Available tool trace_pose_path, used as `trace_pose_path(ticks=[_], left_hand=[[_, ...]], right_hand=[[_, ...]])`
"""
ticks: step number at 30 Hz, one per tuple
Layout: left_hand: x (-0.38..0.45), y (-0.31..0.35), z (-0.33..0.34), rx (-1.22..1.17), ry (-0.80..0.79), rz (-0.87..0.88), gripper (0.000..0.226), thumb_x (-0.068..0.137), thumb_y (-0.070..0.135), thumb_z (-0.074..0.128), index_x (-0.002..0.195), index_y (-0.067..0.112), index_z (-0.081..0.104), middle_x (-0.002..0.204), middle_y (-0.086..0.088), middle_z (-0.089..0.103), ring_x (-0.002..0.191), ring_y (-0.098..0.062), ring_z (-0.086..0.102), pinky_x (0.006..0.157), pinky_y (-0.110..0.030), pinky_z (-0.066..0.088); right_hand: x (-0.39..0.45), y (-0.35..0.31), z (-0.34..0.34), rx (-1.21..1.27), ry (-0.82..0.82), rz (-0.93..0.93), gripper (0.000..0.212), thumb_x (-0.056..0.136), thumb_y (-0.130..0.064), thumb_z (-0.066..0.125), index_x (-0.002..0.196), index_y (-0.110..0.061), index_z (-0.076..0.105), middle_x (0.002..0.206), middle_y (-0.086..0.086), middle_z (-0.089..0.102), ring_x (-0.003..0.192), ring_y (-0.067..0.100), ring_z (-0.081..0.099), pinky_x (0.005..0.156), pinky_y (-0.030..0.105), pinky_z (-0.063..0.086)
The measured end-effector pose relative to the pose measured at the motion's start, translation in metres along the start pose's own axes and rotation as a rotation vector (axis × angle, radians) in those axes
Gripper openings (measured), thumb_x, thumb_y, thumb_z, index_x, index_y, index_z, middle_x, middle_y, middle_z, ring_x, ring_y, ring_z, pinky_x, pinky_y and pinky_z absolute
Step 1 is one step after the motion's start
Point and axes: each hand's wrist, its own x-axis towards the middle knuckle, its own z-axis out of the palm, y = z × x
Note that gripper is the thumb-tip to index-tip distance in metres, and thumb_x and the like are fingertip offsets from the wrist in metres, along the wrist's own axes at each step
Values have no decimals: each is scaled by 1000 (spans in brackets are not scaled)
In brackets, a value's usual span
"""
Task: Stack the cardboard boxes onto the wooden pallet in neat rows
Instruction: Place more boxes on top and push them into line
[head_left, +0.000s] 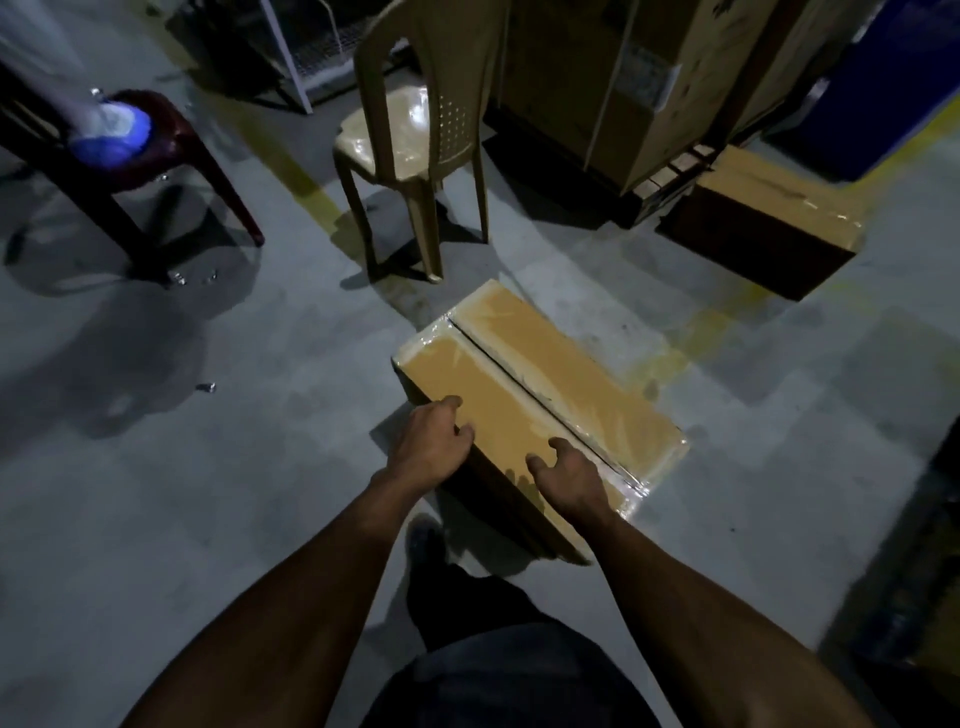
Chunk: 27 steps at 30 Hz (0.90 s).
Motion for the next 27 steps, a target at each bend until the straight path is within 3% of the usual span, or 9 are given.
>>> trace_pose_path(ticks=[7,15,20,27], left_hand=[[83,-35,-72,154,-67,134,49,98,37,52,141,14,50,133,-11,61,118,-30,58,96,-41,51],[178,-25,-103,350,-298,427,48,99,36,50,140,12,49,136,-13,58,124,-31,54,98,-37,47],[253,-20,-104,466,-457,662,44,98,36,51,134,12,54,132,-12,61,120,-30,57,94,-37,49],[330,12,-113,677,-661,979,56,94,42,43,136,6,52,135,-16,59,123,-33,54,96,-40,48]], right_hand=[[41,-77,6,101,72,129,66,96,-51,52,150,-15,41,151,12,47,136,33,45,108,43,42],[60,-123,0,242,287,313,62,95,-47,55,147,-14,46,148,12,52,136,33,47,108,41,42],[76,-149,14,386,417,508,62,96,-47,54,149,-16,43,152,10,47,139,32,42,112,41,37],[72,-205,31,659,633,837,65,96,-46,55,151,-15,41,150,14,47,138,34,42,109,41,38]])
